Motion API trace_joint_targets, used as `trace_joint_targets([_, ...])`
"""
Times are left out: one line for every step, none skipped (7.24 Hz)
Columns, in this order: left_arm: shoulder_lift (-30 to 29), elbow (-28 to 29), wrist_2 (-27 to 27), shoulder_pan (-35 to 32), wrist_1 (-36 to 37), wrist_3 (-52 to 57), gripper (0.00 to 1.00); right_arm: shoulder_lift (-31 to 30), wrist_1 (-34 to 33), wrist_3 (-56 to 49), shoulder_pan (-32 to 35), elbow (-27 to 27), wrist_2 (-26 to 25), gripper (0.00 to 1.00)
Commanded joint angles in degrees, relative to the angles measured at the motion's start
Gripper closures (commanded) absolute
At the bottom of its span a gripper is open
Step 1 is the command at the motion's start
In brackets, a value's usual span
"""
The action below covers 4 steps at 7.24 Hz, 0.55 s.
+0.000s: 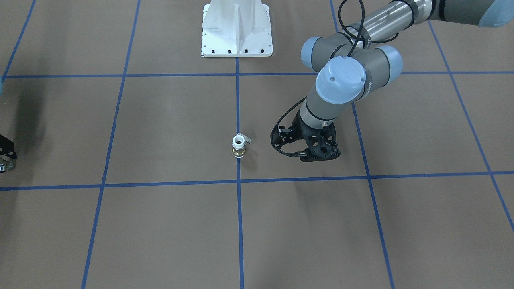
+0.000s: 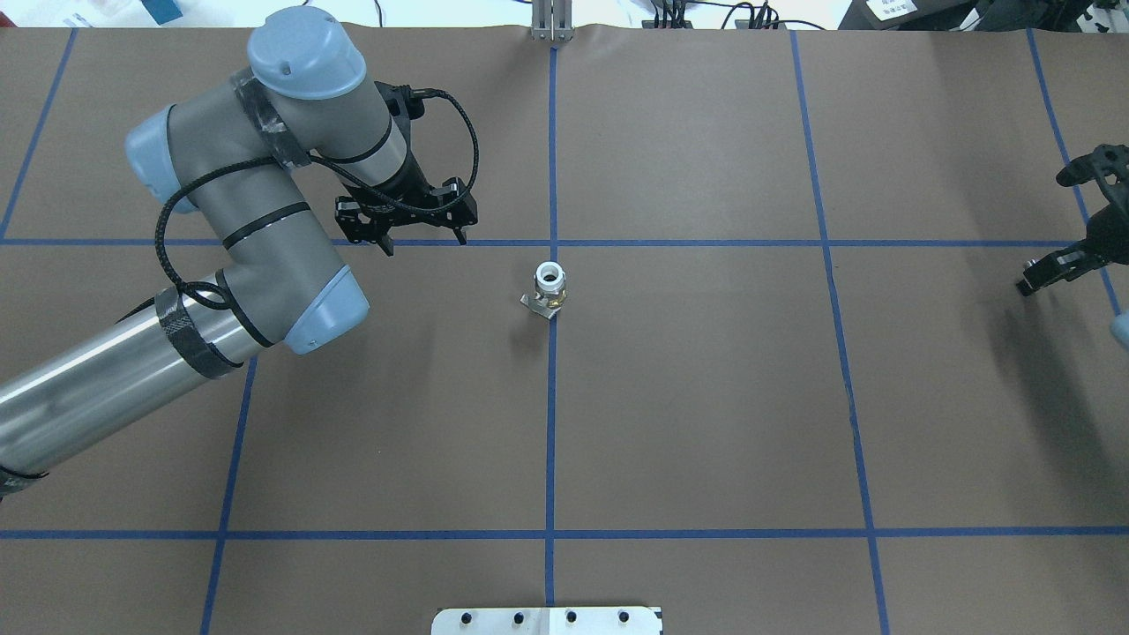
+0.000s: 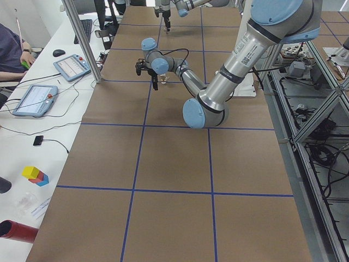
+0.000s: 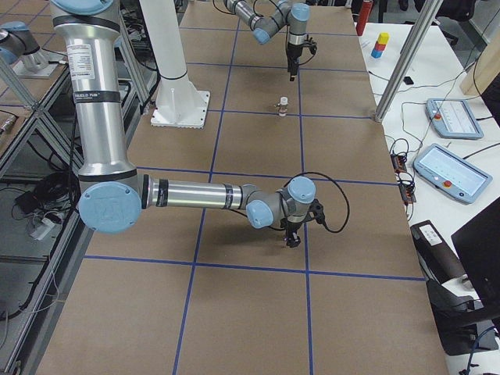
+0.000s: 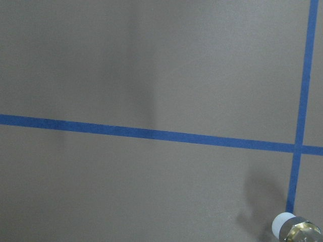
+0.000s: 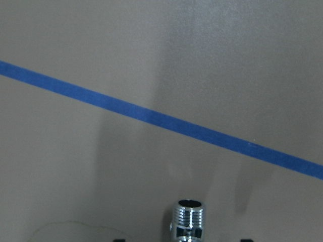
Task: Assemble PPR valve and pipe with both arms
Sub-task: 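Close the right gripper on the chrome pipe fitting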
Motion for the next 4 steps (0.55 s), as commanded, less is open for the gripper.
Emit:
trace_joint_targets([0.00, 0.00, 0.00, 0.00, -0.01, -0.07, 0.00, 0.02, -0.18, -0.04, 0.01, 0.15, 0.07, 0.37])
trace_joint_targets([0.00, 0.00, 0.00, 0.00, -0.01, -0.07, 0.00, 0.10, -0.27, -0.04, 0.01, 0.23, 0.16, 0.37])
trace_joint_targets([0.00, 0.00, 0.00, 0.00, -0.01, -0.07, 0.00, 0.28, -0.27, -0.04, 0.10, 0.32, 0.33, 0.38])
trace_joint_targets([0.00, 0.00, 0.00, 0.00, -0.01, -0.07, 0.00, 0.37, -0.27, -0.04, 0.27, 0.32, 0.33, 0.40])
